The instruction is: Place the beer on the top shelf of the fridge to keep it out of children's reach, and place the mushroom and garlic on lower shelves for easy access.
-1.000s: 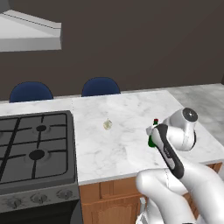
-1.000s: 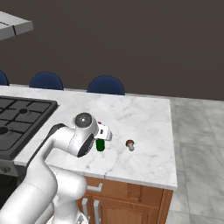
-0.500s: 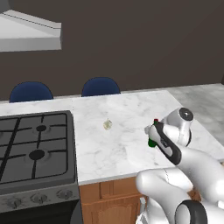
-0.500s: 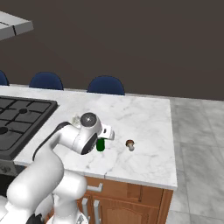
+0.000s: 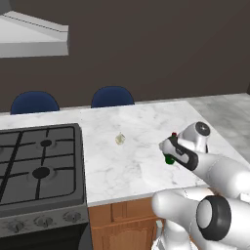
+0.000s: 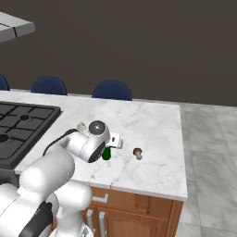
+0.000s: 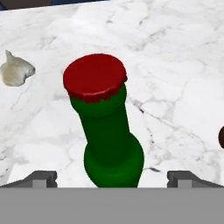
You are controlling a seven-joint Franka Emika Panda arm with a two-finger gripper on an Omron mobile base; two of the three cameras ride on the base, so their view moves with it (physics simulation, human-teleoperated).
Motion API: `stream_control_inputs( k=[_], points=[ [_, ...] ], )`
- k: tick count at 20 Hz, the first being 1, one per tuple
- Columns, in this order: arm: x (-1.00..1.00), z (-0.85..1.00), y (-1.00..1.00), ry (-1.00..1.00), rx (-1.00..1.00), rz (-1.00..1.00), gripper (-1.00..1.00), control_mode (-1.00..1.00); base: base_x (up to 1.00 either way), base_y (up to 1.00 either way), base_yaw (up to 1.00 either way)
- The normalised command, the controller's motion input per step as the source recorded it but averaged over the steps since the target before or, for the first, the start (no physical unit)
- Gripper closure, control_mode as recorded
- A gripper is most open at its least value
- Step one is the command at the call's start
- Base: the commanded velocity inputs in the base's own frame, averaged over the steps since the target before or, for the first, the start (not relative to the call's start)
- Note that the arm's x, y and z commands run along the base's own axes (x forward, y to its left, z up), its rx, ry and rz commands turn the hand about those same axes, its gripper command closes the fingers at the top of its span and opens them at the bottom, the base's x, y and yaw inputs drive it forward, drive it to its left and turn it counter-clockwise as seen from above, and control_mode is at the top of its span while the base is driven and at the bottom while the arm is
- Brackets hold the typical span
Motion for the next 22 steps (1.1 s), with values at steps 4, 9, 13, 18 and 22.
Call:
stream_control_inputs(
  k=[4, 9, 13, 18, 22],
  points=[
    [0.20, -0.22, 0.00, 0.00, 0.00, 0.00, -1.00, -1.00, 0.00, 0.00, 0.00],
    [0.19, -0.21, -0.01, 0.00, 0.00, 0.00, -1.00, -1.00, 0.00, 0.00, 0.00],
    [0.22, -0.20, 0.00, 0.00, 0.00, 0.00, -1.00, -1.00, 0.00, 0.00, 0.00],
    [0.15, -0.12, 0.00, 0.00, 0.00, 0.00, 1.00, -1.00, 0.00, 0.00, 0.00],
    [0.04, 0.00, 0.00, 0.00, 0.00, 0.00, 1.00, -1.00, 0.00, 0.00, 0.00]
  ],
)
